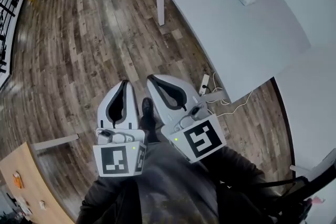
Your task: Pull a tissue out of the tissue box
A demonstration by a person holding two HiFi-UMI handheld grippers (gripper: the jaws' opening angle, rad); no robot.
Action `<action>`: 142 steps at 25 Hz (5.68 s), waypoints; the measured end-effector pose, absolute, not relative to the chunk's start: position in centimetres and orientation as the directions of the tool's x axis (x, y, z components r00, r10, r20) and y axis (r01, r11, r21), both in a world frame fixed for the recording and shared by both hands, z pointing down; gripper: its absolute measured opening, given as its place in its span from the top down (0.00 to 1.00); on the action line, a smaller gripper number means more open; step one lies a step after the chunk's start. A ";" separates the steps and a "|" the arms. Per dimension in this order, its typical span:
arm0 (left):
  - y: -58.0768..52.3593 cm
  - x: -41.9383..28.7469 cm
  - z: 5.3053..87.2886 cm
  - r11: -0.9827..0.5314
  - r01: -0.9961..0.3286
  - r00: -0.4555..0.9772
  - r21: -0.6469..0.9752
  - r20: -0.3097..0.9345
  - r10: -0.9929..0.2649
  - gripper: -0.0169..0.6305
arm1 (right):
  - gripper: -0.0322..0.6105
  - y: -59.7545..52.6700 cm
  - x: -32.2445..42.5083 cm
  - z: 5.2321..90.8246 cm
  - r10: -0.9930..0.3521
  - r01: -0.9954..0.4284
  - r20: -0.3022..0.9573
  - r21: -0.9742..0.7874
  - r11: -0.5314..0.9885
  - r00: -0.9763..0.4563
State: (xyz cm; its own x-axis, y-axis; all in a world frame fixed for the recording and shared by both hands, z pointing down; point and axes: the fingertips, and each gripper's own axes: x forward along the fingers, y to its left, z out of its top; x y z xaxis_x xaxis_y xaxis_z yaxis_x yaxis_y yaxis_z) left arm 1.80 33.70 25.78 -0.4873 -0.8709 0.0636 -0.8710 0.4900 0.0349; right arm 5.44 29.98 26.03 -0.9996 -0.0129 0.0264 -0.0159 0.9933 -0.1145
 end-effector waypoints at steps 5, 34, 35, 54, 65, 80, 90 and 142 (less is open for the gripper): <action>28.4 -5.0 26.4 0.406 -0.912 -0.404 0.058 0.041 -0.914 0.97 | 0.95 25.1 -0.9 26.9 -0.114 -0.118 0.043 -0.086 0.989 -0.993; -0.5 -15.8 27.9 -0.194 -0.977 0.200 0.086 0.075 -0.977 0.97 | 0.95 -1.7 -9.4 26.9 -0.702 -0.706 0.071 -0.068 0.705 -0.709; -2.0 -15.1 28.1 -0.215 -0.973 0.221 0.081 0.080 -0.972 0.97 | 0.95 -3.1 -8.7 27.1 -0.717 -0.721 0.074 -0.079 0.689 -0.693; -25.3 -5.1 28.6 -0.468 -0.881 0.473 0.072 0.137 -0.870 0.97 | 0.95 -25.1 0.9 27.5 -0.848 -0.852 0.089 -0.093 0.515 -0.522; -35.0 -1.2 32.8 -0.561 -0.820 0.572 0.115 0.205 -0.794 0.97 | 0.95 -33.9 3.8 33.1 -0.879 -0.903 0.215 -0.145 0.403 -0.427; -47.7 3.0 43.0 -0.643 -0.732 0.676 0.226 0.353 -0.646 0.97 | 0.95 -46.5 7.5 41.6 -0.891 -0.943 0.326 -0.205 0.261 -0.317; -50.7 4.5 47.3 -0.669 -0.700 0.707 0.249 0.370 -0.602 0.97 | 0.80 -51.1 9.6 44.7 -0.891 -0.923 0.351 0.145 0.357 -0.289; -37.0 -13.6 35.6 -0.354 -0.873 0.455 0.337 0.298 -0.839 0.97 | 0.95 -41.8 -7.3 31.3 -0.799 -0.790 0.245 0.162 0.592 -0.549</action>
State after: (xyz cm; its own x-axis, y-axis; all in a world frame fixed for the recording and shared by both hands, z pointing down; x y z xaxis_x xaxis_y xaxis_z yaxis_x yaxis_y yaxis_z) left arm -13.63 -36.97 35.63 0.4553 -0.8390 0.2978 -0.8726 -0.3540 0.3367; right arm -7.28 -41.78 31.29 -0.5490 -0.7992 0.2446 -0.7896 0.5919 0.1616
